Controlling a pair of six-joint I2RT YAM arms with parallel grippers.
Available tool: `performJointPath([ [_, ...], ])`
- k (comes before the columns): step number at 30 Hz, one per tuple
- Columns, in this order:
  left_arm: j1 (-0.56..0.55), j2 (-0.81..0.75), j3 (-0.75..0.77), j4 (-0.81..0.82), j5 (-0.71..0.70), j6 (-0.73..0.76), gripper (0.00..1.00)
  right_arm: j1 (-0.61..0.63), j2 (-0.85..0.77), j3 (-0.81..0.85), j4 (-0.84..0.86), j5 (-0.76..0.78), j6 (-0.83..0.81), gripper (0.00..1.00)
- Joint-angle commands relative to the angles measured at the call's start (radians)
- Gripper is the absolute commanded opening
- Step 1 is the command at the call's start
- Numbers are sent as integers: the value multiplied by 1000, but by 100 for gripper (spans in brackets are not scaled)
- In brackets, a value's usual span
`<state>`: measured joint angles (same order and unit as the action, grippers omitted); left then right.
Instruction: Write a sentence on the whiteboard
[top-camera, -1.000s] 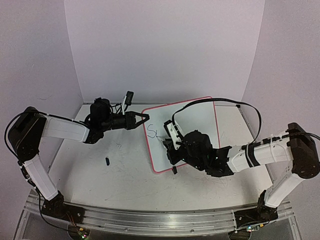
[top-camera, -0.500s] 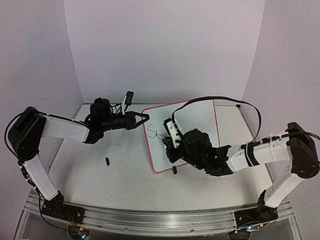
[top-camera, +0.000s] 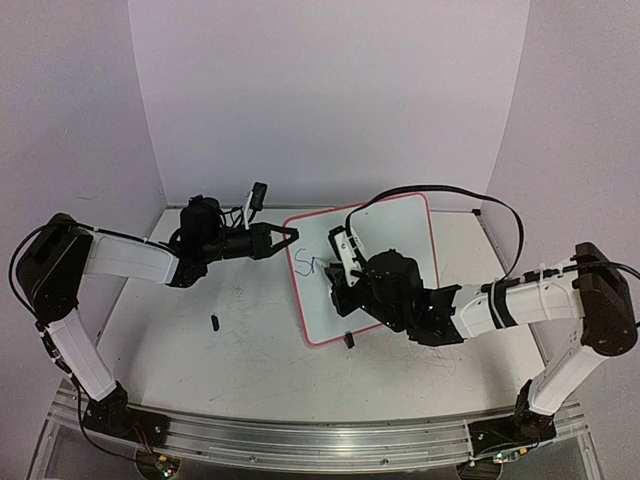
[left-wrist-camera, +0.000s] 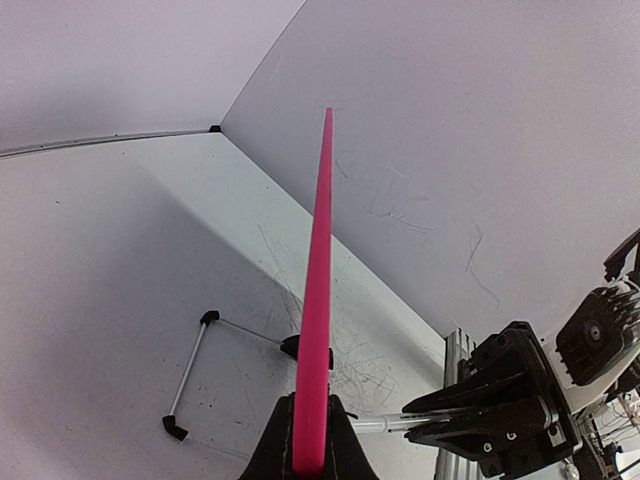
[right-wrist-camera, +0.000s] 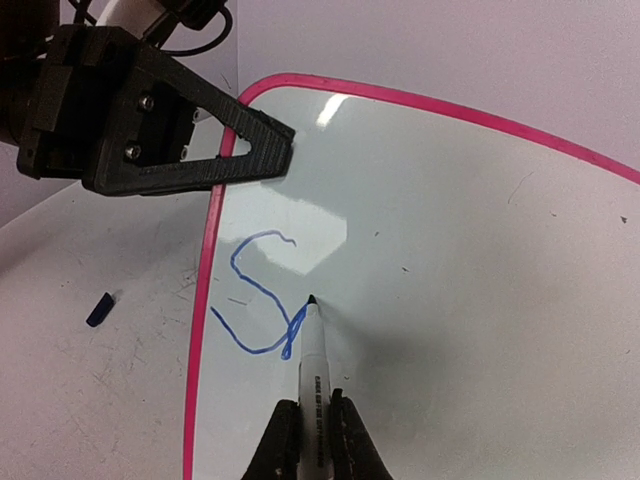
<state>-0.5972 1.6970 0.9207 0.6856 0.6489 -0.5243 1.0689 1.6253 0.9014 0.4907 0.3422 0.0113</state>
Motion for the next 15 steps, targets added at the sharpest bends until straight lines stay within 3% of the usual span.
performJointPath([
  [1,-27,-11,4,-53,15,37,0,-21,28,37,10,49,-2,0],
  [15,-28,-11,5,-53,14,38,0,-20,-7,-10,-30,56,31,0],
])
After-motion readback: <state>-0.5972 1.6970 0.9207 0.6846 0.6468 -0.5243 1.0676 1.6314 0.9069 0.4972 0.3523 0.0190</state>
